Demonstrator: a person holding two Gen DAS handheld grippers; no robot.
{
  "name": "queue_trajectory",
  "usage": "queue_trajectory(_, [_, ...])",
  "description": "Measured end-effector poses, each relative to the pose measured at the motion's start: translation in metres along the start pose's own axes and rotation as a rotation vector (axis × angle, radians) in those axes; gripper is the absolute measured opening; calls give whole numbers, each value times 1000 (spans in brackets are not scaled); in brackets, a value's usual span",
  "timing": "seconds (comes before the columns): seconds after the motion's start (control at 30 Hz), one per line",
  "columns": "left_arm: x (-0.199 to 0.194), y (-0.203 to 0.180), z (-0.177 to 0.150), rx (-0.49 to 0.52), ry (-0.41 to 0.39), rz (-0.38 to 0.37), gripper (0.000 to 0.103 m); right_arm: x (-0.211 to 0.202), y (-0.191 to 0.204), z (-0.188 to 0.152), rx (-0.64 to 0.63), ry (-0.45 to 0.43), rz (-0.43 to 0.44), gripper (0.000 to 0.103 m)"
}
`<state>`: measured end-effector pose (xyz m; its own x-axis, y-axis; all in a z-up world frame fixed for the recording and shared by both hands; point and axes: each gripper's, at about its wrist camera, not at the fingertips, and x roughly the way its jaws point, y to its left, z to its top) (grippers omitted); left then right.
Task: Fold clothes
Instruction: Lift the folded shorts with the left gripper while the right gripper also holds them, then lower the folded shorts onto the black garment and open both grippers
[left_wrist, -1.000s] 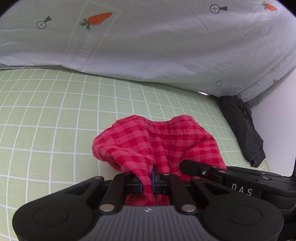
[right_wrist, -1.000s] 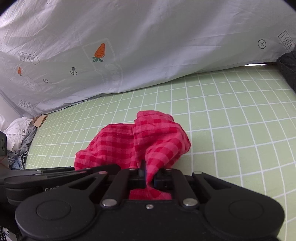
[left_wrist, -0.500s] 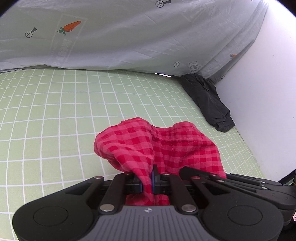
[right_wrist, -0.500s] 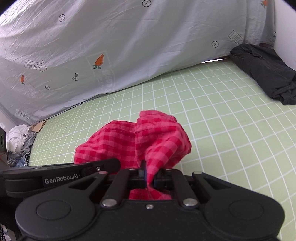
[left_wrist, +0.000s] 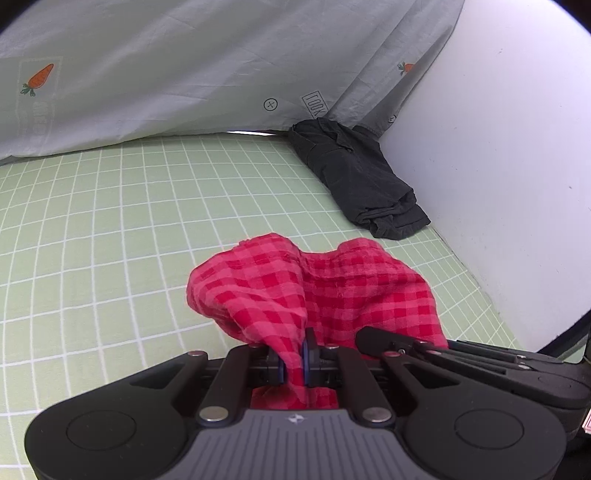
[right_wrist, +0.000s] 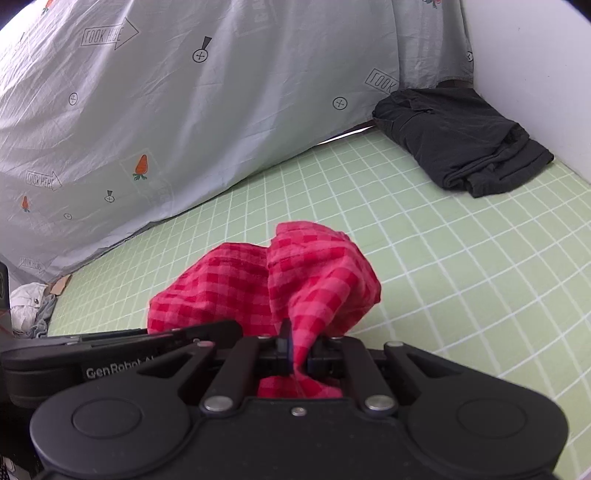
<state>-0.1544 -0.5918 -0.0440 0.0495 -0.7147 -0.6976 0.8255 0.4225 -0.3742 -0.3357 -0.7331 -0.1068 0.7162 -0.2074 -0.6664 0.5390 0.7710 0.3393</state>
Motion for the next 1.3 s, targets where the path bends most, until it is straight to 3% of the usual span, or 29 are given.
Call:
queue_trajectory(0.2, [58, -86, 25, -25, -48, -29, 9, -19, -93, 59, -78, -53, -24, 7])
queue_trajectory(0.43, [113, -156, 73, -14, -79, -50, 9, -20, -153, 124, -185, -82, -64, 7])
queue_trajectory(0.73, [173, -145, 193, 12, -192, -47, 10, 26, -172, 245, -286, -243, -121, 7])
queue_trajectory(0.8, [192, -135, 213, 27, -200, -7, 19, 50, -177, 265, -258, -249, -139, 8])
queue_trajectory(0.87, [219, -123, 228, 41, -198, 83, 32, 80, -184, 284, -220, -250, -165, 13])
queue_trajectory(0.93, [245, -110, 235, 47, -167, 166, 72, 117, -190, 291, -224, -225, -252, 37])
queue_trajectory(1.0, [267, -96, 236, 36, -116, 227, 74, 147, -197, 289, -223, -162, -315, 41])
queue_trajectory(1.07, [273, -83, 228, 19, -80, 241, 75, 159, -203, 284, -191, -122, -314, 48])
queue_trajectory(1.13, [271, -76, 215, 5, -79, 271, 82, 158, -206, 276, -166, -109, -286, 70])
queue_trajectory(1.27, [240, -90, 190, 56, -92, 298, 85, 132, -197, 259, -174, -96, -275, 78])
queue_trajectory(1.3, [231, -93, 184, 69, -96, 304, 90, 120, -195, 254, -135, -94, -297, 78])
